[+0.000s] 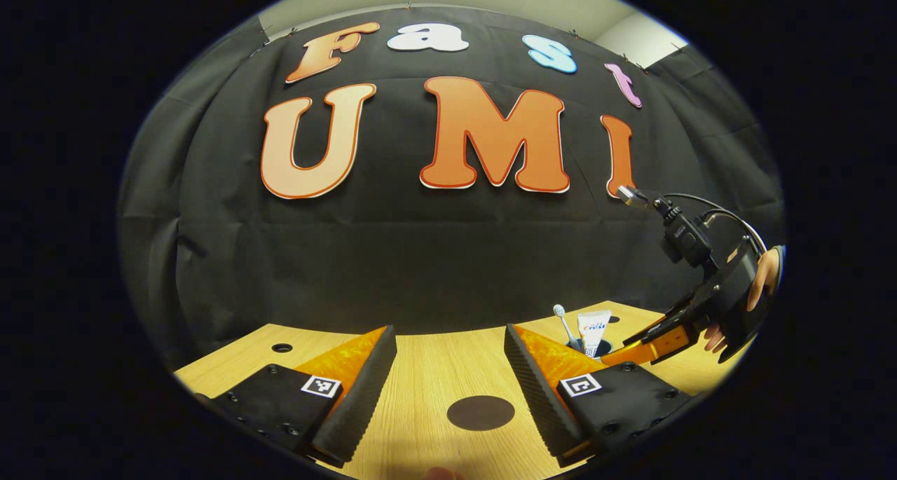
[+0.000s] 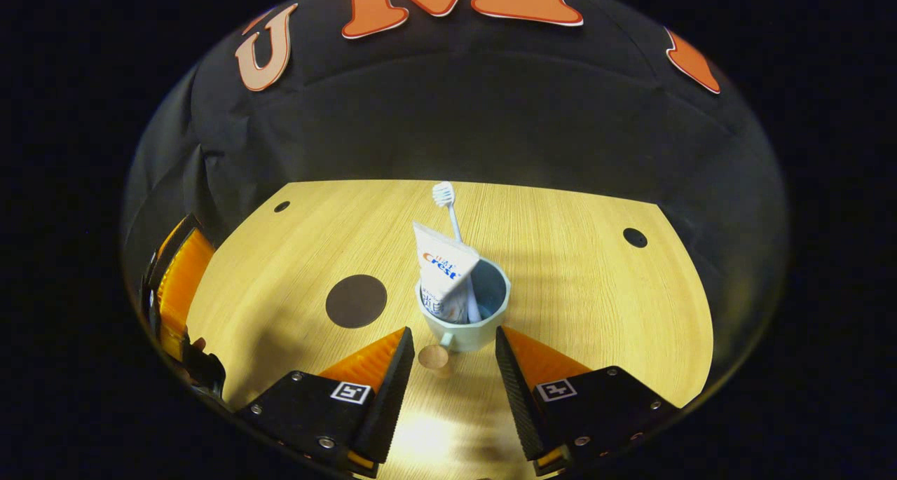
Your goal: Put the toothbrush and toothpaste on the desktop into the cup, then pick up the cup and place it on the coaster on the desktop.
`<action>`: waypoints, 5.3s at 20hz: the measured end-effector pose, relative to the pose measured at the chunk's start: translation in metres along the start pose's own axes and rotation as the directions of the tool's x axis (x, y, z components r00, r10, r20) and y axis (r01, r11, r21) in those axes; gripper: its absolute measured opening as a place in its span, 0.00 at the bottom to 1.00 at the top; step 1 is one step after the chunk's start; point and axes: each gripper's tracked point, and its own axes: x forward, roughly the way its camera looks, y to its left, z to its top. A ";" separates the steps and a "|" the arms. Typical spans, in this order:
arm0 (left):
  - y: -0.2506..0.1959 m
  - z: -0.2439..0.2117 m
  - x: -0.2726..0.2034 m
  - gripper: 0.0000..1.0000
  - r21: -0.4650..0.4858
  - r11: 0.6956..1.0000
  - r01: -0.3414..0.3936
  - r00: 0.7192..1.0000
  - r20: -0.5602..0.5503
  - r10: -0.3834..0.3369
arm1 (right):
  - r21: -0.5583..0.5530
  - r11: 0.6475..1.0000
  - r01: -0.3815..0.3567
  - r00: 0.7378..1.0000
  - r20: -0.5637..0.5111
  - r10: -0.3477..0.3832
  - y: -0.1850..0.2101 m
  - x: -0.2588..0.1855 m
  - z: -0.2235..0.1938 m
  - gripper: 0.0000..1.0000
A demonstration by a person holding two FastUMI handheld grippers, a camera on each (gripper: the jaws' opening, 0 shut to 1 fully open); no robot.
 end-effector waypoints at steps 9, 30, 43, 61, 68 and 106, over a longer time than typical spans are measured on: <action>0.004 -0.018 0.003 0.98 -0.030 1.000 0.006 0.999 -0.033 -0.007 | 0.016 0.998 0.058 0.984 -0.172 -0.054 -0.004 0.017 -0.008 0.71; 0.011 -0.046 0.005 0.98 -0.054 0.998 -0.011 0.996 -0.093 0.006 | 0.033 0.994 0.102 0.962 -0.258 -0.090 -0.016 0.043 -0.023 0.23; 0.033 -0.025 -0.003 0.96 -0.032 0.996 -0.079 0.997 -0.020 0.079 | -0.041 0.999 -0.007 0.987 -0.162 0.000 -0.014 0.048 -0.006 0.22; 0.067 -0.012 -0.014 0.99 -0.008 0.983 -0.182 0.983 0.035 0.182 | -0.150 0.979 -0.139 0.973 -0.202 0.107 -0.021 0.049 -0.002 0.22; 0.073 -0.015 -0.016 0.99 -0.013 0.980 -0.197 0.980 0.035 0.197 | -0.188 0.973 -0.132 0.968 -0.236 0.085 -0.027 0.049 0.000 0.22; -0.020 0.043 -0.027 0.99 0.005 0.997 -0.082 0.991 0.108 0.081 | -0.060 0.996 -0.065 0.841 0.533 0.087 -0.112 0.020 0.057 0.84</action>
